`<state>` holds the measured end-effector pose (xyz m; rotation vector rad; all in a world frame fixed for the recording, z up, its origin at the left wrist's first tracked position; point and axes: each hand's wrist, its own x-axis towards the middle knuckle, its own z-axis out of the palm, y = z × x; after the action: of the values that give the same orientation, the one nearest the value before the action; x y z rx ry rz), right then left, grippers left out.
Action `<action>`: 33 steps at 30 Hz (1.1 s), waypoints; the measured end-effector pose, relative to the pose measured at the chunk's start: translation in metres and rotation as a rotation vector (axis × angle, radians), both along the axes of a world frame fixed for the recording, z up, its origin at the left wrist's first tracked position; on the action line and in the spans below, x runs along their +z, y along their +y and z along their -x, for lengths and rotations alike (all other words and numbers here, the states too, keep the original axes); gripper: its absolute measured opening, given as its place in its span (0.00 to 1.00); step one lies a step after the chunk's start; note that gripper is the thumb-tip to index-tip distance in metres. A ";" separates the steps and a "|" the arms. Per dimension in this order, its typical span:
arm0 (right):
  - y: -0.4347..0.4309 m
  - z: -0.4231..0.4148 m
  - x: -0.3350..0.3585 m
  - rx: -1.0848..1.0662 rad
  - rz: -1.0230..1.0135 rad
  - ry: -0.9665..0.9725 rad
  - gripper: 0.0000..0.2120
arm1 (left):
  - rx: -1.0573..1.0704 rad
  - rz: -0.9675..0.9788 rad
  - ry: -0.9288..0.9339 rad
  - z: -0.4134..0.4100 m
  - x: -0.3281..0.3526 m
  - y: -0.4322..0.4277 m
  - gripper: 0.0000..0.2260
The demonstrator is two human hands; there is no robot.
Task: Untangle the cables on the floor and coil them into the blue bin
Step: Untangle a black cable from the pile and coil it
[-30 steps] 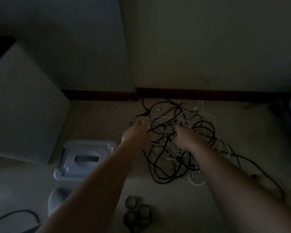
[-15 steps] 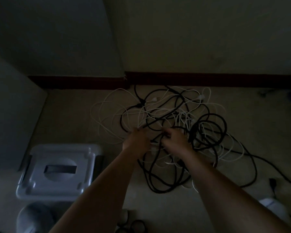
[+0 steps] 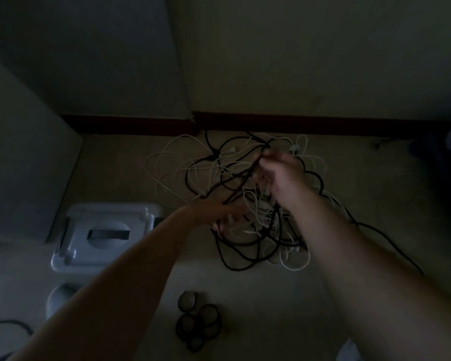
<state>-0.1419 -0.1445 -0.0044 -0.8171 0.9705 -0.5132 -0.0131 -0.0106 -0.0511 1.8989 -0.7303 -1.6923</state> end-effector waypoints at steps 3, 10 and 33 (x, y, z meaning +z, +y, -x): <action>-0.027 0.017 0.033 -0.043 0.081 -0.039 0.13 | 0.419 0.023 -0.141 -0.002 0.020 0.006 0.14; -0.024 0.056 0.023 -0.132 0.181 0.335 0.14 | 0.899 0.128 -0.096 -0.010 0.070 -0.009 0.15; 0.051 0.076 -0.122 0.988 0.692 1.070 0.14 | 0.566 -0.199 -0.487 -0.001 -0.003 -0.018 0.26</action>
<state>-0.2180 -0.0934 -0.1260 -2.1473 1.1656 0.5821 -0.0123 -0.0287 -0.0537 2.4000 -0.1458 -0.9908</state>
